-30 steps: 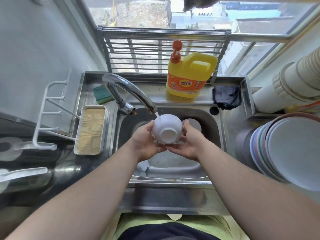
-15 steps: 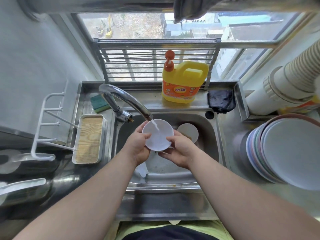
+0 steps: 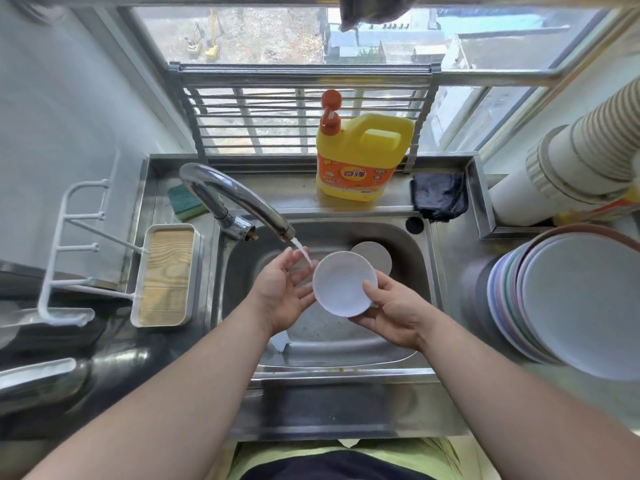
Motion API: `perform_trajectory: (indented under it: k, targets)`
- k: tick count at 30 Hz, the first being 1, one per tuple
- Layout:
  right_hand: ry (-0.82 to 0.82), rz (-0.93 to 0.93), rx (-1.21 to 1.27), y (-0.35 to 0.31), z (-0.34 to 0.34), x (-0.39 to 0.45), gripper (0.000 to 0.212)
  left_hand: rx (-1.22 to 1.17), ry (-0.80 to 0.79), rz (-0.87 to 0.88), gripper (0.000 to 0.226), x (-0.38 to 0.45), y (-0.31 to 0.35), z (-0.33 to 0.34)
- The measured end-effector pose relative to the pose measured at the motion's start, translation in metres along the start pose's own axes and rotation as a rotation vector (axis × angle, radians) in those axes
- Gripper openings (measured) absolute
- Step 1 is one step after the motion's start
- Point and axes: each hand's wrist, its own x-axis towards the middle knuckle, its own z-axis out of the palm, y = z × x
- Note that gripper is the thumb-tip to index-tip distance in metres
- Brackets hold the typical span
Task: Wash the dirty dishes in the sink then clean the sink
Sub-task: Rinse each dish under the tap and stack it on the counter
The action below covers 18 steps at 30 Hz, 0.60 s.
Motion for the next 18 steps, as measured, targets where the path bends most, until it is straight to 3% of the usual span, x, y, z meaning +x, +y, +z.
perform_trajectory:
  k: [4, 8, 11, 14, 18]
  targets:
    - [0.136, -0.018, -0.281, 0.004, -0.033, -0.007, 0.037, 0.080, 0.098, -0.023, 0.026, 0.008, -0.003, -0.008]
    - [0.426, -0.132, -1.178, 0.011, -0.049, -0.009, 0.072, 0.155, 0.267, -0.057, 0.029, 0.016, -0.017, -0.026]
    - [0.479, -0.264, -1.580, 0.019, -0.048, -0.011, 0.076, 0.194, 0.329, -0.087, 0.029, 0.021, -0.033, -0.035]
    - [0.536, -0.479, -1.648, 0.021, -0.047, -0.017, 0.077, 0.256, 0.335, -0.107, 0.023, 0.022, -0.050, -0.033]
    - [0.597, -0.747, -1.439, 0.013, -0.053, -0.034, 0.081, 0.359, 0.272, -0.101, 0.017, 0.029, -0.068, -0.013]
